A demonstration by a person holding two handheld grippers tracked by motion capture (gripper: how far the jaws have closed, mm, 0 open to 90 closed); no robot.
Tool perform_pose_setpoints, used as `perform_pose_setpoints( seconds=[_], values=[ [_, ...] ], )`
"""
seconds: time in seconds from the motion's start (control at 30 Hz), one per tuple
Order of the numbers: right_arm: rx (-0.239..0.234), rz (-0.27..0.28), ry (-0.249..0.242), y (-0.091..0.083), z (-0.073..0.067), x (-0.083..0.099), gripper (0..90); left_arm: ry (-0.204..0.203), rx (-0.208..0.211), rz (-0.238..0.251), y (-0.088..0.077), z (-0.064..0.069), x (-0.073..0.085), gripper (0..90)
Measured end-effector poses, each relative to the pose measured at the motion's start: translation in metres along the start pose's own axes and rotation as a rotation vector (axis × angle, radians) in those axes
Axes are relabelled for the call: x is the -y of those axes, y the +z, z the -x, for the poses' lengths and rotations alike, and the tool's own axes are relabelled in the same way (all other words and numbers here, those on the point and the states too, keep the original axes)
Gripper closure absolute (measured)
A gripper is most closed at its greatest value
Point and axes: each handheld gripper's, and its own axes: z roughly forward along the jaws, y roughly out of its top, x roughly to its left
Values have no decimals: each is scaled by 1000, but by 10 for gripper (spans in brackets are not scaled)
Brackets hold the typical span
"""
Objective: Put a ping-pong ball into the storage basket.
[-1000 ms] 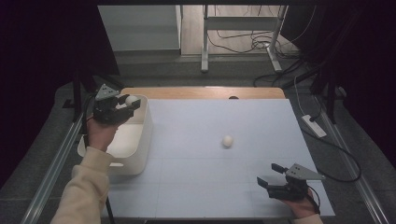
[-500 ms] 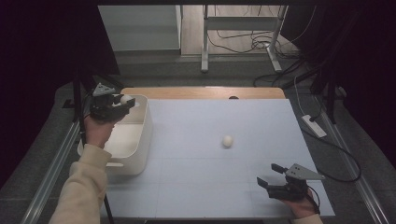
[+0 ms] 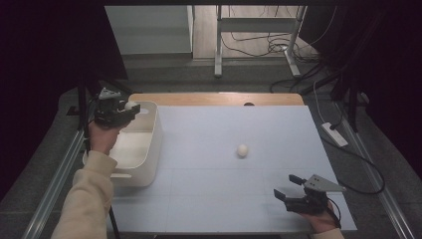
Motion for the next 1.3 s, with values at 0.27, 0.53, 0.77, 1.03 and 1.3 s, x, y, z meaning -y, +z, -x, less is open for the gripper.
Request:
perform_pose_setpoints(
  seconds=[0.27,0.53,0.77,1.03,1.3],
  values=[
    [-1,0,0,0,0,0,165,-23,-1,-25,5,-6,2,506],
    [0,-2,-2,0,0,0,165,-31,-4,-52,10,-8,3,505],
    [0,-3,-3,0,0,0,165,-49,-9,-87,14,-13,6,505],
    [0,-4,-3,1,0,0,165,-49,-15,-93,14,-14,7,503],
    [-2,-3,-2,1,0,0,165,-54,-20,-86,13,-15,7,501]
  ],
)
